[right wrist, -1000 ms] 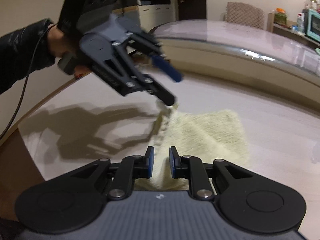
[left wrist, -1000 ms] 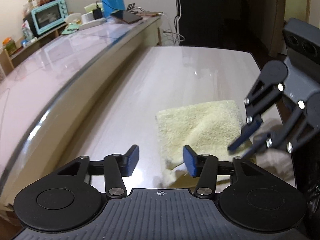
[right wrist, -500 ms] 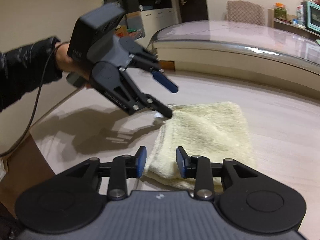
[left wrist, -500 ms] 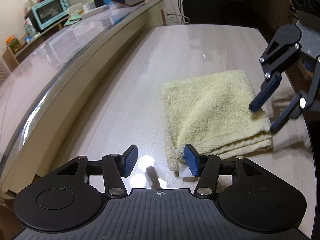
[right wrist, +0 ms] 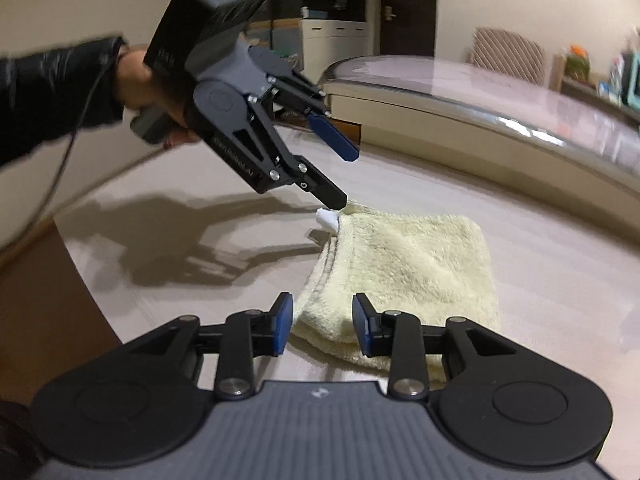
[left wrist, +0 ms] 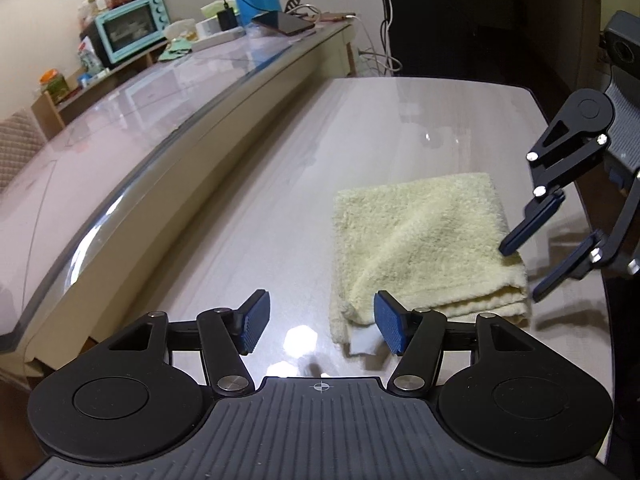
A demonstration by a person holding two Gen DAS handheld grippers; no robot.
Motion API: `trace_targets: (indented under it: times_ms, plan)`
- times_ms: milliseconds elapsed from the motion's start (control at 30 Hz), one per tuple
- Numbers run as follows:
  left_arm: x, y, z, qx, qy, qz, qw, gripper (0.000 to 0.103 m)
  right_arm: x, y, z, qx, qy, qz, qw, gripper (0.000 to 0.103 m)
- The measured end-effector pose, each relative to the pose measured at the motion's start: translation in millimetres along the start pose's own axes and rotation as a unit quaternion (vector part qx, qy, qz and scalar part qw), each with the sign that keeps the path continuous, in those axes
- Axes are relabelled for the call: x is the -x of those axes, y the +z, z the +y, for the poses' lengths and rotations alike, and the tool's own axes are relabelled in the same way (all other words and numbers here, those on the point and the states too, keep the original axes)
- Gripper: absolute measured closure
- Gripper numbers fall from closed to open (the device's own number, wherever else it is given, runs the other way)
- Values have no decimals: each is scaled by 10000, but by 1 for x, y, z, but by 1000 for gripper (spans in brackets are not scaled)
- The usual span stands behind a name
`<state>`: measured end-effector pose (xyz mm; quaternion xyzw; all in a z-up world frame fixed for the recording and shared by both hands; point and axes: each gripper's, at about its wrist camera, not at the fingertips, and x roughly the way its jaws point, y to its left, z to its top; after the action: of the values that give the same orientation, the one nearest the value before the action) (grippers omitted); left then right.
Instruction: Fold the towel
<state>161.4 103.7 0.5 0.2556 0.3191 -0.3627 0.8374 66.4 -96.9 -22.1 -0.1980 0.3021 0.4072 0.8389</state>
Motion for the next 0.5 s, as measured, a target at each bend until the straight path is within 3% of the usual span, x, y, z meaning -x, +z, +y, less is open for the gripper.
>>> trace_targets:
  times_ms: [100, 233, 500]
  plan:
    - [1, -2, -1, 37, 38, -17, 10000, 37, -7, 0, 7, 333, -93, 35, 9994, 86]
    - [4, -4, -2, 77, 64, -44, 9999, 36, -4, 5, 8, 105, 46, -162, 9998, 88]
    - [5, -5, -6, 247, 92, -44, 9996, 31, -17, 3, 5, 71, 168, -44, 9998, 79]
